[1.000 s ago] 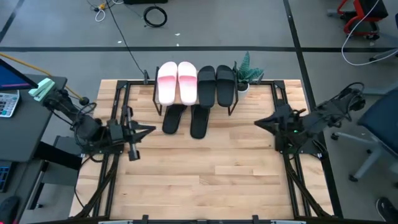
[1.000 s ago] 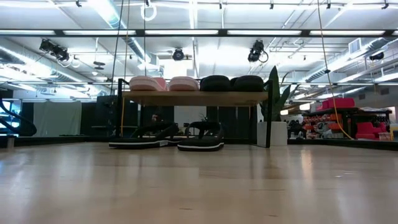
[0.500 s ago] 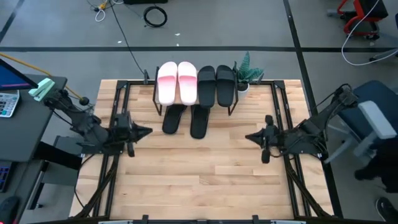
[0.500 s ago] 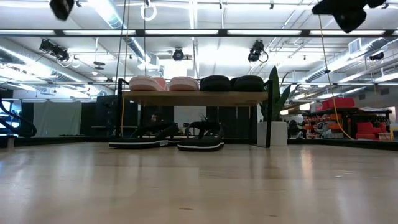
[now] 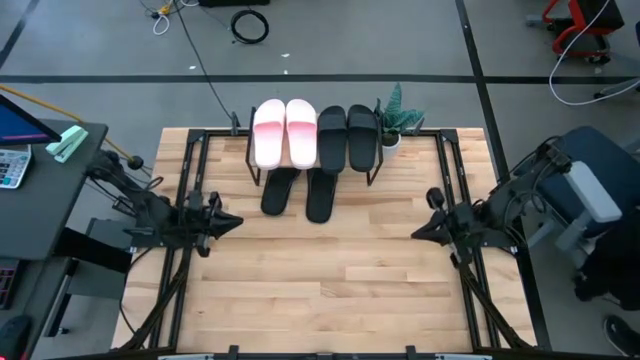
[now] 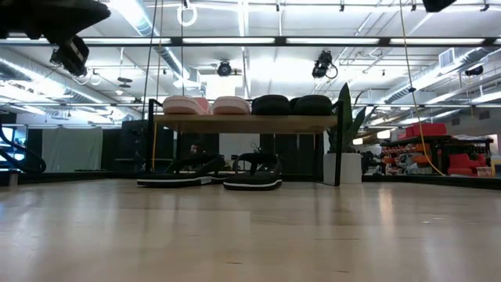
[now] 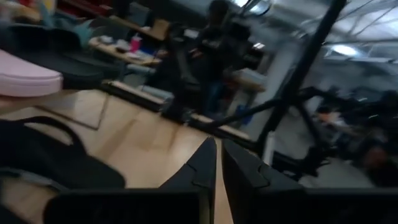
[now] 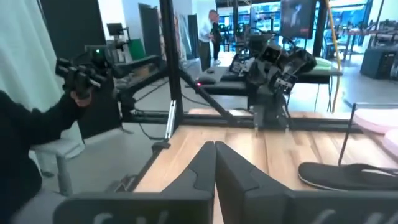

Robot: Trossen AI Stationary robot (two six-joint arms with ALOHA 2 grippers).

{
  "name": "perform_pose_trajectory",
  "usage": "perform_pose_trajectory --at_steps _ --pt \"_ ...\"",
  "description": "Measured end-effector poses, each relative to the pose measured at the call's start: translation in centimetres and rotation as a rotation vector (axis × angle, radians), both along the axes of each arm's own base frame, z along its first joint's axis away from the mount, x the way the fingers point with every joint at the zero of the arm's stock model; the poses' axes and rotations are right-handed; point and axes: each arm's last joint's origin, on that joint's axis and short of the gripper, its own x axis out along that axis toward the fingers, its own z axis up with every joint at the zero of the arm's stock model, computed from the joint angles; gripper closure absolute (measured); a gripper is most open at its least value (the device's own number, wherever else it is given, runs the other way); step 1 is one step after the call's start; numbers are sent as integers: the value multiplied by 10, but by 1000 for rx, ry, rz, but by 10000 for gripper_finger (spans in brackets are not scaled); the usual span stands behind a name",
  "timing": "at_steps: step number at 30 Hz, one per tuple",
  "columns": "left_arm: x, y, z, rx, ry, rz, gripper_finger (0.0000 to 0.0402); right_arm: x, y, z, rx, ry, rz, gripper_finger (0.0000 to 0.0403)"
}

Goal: Pick and place slides into the shelf
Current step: Return to Home Position

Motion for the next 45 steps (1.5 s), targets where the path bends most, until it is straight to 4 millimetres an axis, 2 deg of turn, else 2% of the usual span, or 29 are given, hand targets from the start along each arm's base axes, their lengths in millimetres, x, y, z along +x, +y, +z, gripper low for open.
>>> perform_pose_trajectory --at_steps 5,11,18,26,39,45 --pt "-6 3 -8 3 -64 -39 367 -1 -2 -20 45 -57 -37 389" --pt "-12 7 -3 40 -116 -57 377 -7 -7 -53 132 -91 -57 389" --pt "-17 11 -11 23 -66 -70 383 -12 -10 -78 160 -106 -56 389" --pt "-18 11 -13 22 -53 -71 371 -13 -12 -106 193 -174 -55 389" --pt "-11 7 -44 -5 8 -72 372 -13 -12 -106 178 -170 -56 389" --pt "-11 7 -45 -14 15 -70 378 -13 -11 -108 152 -156 -57 389"
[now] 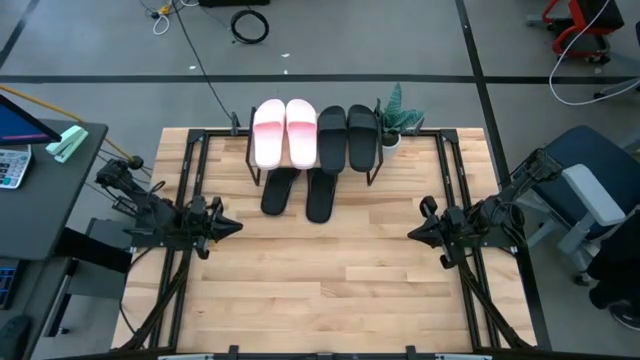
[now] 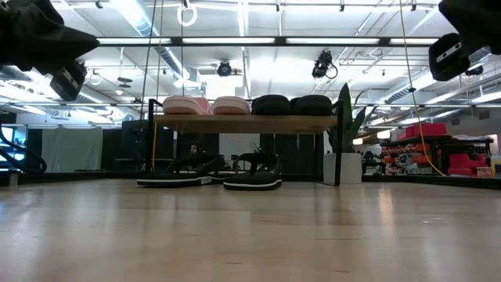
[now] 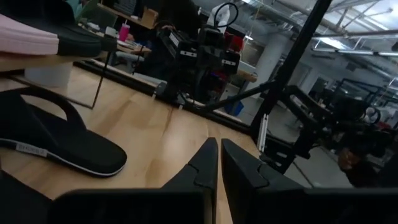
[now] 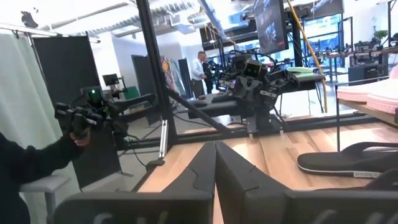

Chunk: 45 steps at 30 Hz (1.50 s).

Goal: Pick and place slides into the shelf
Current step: Return to Home Position

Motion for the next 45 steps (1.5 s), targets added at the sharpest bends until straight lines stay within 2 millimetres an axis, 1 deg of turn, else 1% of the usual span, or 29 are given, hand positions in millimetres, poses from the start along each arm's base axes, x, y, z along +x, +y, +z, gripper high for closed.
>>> perform_pose_trajectory --at_steps 5,11,22,35,45 --pt "0 0 -1 43 7 3 371 0 0 -1 -11 9 -1 389" --pt "0 0 -1 148 14 9 366 0 0 -2 -14 12 -1 389" --pt "0 0 0 130 -1 9 381 0 0 -1 -14 12 -1 389" --pt "0 0 1 125 -7 10 366 0 0 -1 -14 11 0 389" --pt "0 0 1 124 -8 9 378 0 0 -1 -14 11 0 389"
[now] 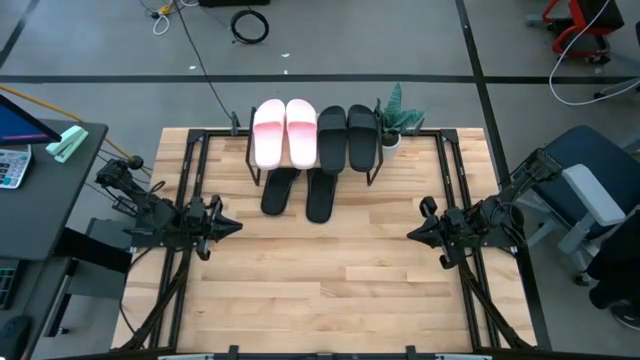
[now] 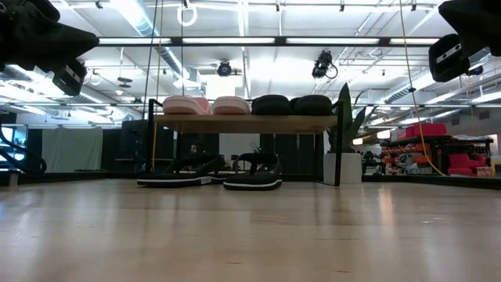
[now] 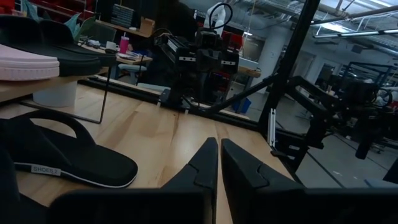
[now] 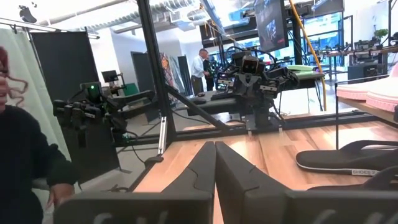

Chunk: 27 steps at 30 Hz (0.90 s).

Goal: Pick and place slides into the shelf
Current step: Return to Home Position

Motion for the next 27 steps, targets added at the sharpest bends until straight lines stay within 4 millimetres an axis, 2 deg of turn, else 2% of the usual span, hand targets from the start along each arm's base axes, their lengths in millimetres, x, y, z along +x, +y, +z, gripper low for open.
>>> perform_pose_trajectory --at_steps 11,27 --pt "0 0 0 0 0 0 365 0 0 0 0 0 0 389" --pt "0 0 0 0 -1 0 376 0 0 0 0 0 0 389"
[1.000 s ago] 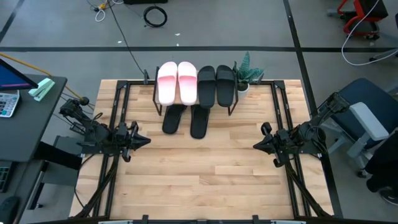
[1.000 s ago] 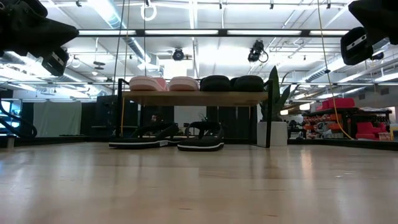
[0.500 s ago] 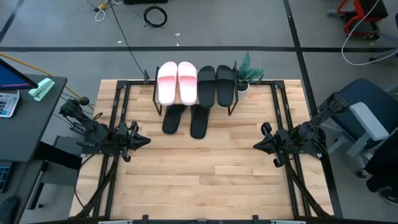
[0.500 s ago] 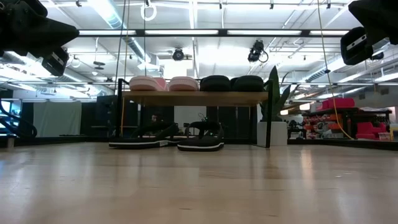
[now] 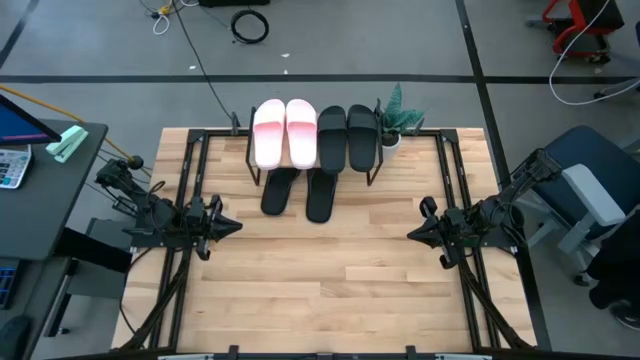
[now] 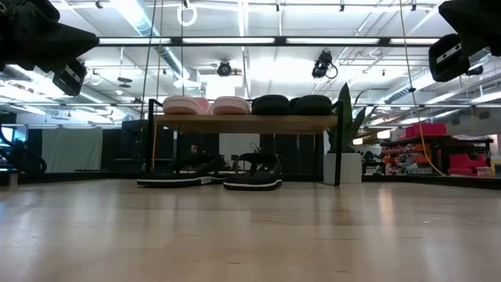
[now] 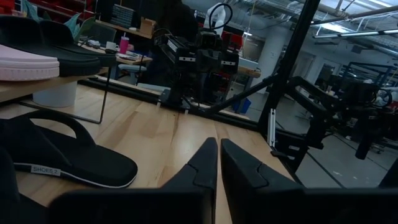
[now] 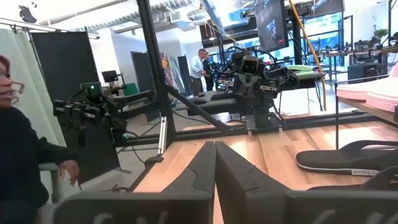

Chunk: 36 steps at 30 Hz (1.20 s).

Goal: Pick and place slides into the shelf
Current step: Return to Home Position

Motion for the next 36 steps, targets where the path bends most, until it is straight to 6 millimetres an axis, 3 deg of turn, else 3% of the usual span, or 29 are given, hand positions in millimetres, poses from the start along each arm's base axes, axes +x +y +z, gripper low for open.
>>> perform_pose_trajectory --at_steps 36 --pt "0 0 0 0 0 0 371 0 0 0 0 0 0 389"
